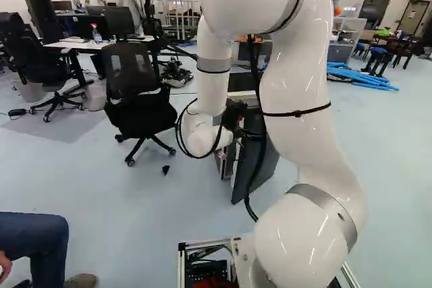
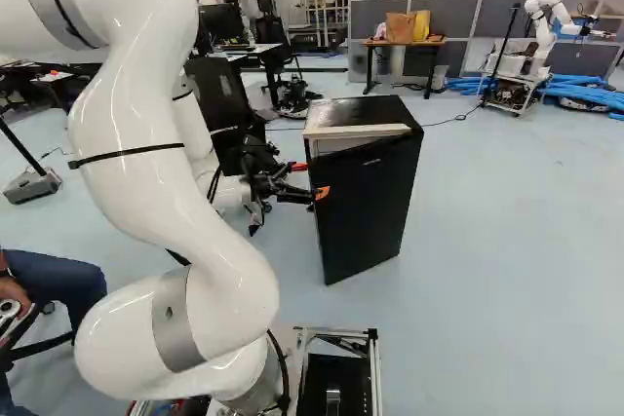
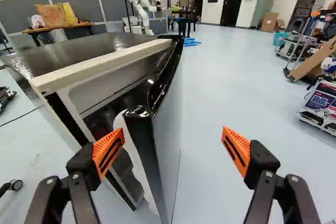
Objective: Grab a drink from the fridge
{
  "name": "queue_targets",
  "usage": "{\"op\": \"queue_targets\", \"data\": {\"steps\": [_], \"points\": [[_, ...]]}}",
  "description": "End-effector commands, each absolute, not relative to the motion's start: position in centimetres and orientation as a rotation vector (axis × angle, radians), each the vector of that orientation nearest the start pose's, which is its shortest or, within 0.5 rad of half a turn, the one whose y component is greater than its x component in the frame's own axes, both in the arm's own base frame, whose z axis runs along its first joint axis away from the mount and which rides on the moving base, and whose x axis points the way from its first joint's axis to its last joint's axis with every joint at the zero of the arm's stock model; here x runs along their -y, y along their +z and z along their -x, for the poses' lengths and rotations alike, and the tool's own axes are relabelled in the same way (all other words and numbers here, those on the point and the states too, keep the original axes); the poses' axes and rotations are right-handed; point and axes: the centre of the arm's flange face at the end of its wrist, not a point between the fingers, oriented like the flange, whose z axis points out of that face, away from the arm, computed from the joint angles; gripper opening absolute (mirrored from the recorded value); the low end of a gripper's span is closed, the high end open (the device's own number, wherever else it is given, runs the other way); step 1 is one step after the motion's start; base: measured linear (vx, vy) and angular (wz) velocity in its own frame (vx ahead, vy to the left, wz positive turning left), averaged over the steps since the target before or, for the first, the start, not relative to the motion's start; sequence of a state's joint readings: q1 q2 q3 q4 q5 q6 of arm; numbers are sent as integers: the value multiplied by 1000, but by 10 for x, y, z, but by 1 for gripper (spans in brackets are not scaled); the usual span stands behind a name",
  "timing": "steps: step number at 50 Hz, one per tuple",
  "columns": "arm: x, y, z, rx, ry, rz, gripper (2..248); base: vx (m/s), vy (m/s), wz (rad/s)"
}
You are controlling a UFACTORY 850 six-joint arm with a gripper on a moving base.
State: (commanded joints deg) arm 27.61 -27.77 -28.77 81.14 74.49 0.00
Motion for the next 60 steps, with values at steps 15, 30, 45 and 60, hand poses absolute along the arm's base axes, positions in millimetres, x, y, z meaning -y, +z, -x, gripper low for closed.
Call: {"op": "queue_targets", "data": {"steps": [15,30,45,60], "points": [[-95,263,-346,989,1465,-1893,247,0,0,0],[-93,264,-353,1040,1453,-1832,247,0,0,0],[-88,265,-362,1100,1436,-1760,247,0,0,0],[-79,267,-367,1150,1413,-1683,247,0,0,0]]}}
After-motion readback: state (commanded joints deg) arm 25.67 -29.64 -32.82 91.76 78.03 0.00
